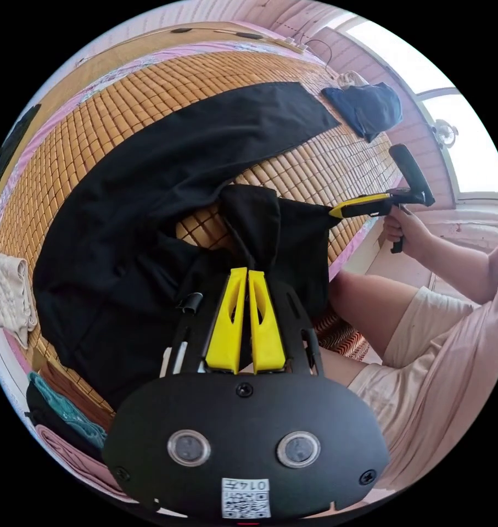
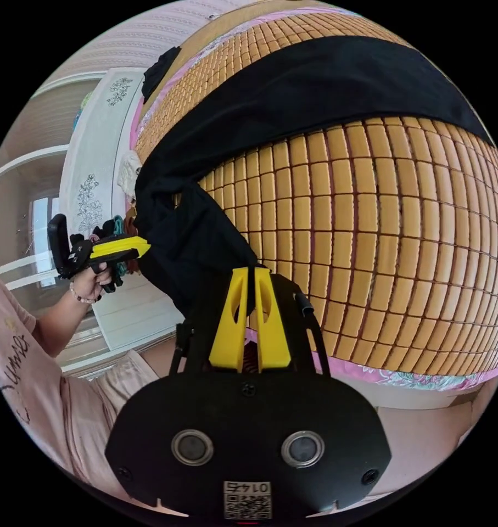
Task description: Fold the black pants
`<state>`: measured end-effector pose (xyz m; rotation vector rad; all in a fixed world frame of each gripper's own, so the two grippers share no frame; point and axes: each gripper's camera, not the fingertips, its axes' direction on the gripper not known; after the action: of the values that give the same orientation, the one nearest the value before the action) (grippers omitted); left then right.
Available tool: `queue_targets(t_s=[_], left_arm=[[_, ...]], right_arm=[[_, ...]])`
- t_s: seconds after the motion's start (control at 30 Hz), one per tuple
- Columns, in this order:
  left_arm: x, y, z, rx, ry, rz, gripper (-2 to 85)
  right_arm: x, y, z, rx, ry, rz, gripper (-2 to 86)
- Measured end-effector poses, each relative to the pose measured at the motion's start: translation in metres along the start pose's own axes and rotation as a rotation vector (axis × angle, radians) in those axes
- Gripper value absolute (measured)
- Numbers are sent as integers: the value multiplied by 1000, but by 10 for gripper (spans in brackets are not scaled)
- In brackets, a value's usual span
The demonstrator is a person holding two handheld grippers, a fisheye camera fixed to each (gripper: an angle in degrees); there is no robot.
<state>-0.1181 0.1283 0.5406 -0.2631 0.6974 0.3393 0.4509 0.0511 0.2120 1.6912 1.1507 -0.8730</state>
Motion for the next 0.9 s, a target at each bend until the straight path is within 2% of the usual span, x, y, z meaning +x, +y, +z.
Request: queue_targets(t_s=[0.1, 0.17, 0.27, 0.37, 0.5, 0.63, 0.7, 0.83, 0.9], left_arm=[[23, -1, -16, 90, 69, 100, -10], [38, -12, -14, 105, 131, 133, -9], [50, -30, 1, 100, 129, 125, -7], [63, -45, 6, 77, 92, 142, -2], [80, -63, 4, 47, 72, 181, 1], [115, -96, 3, 45, 76, 280, 6], [135, -114, 7, 43, 98, 315, 11], [188, -145, 29, -12, 133, 399, 26], [208, -147, 38, -45, 124, 426, 27]], right_arm=[[-3, 32, -81, 236, -62, 14, 13], [-1, 61, -111, 293, 30, 81, 10], [34, 97, -107, 228, 251, 273, 10], [90, 112, -70, 116, 209, 463, 21], [126, 115, -40, 198, 158, 588, 57], [135, 96, -36, 319, 247, 579, 73], [136, 74, -29, 351, 413, 551, 59], [137, 37, 16, 241, 640, 472, 3], [134, 33, 35, 263, 750, 428, -5]])
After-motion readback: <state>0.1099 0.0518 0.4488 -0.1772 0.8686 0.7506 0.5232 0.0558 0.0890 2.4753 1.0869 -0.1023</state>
